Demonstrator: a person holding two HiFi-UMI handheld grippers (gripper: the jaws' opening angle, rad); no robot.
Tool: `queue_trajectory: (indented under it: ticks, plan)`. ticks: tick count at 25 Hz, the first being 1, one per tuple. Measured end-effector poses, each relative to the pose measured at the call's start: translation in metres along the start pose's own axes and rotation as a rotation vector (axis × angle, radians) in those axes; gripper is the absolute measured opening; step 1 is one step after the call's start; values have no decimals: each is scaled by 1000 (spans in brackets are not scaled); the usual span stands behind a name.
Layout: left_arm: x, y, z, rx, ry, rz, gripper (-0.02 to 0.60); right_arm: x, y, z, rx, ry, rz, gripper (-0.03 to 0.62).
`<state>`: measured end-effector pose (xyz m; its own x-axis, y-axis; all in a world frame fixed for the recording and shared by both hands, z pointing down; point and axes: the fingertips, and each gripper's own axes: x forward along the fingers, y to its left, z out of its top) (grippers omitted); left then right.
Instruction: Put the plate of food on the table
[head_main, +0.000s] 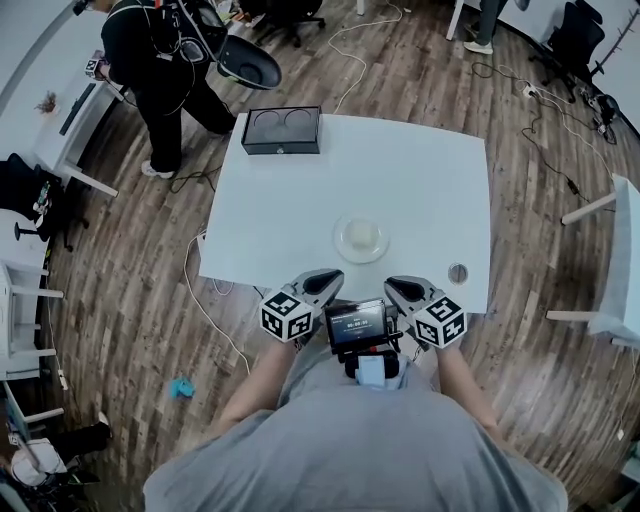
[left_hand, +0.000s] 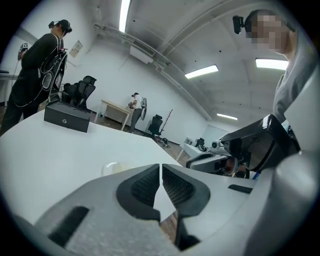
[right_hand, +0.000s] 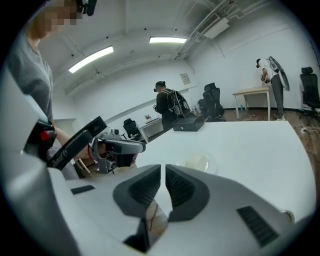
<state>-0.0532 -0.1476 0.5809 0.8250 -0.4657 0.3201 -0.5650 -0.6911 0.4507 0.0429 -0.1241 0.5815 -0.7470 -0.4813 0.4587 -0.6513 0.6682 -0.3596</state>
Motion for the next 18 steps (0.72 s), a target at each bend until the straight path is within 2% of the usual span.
queue_trajectory:
  ticks: [7, 18]
  plan:
    - [1, -3, -5, -24, 8, 21, 31, -2, 5, -13, -37, 54, 10, 32]
    - [-1, -6, -4, -47, 1, 42, 31, -6, 3, -11, -21, 56, 30, 31]
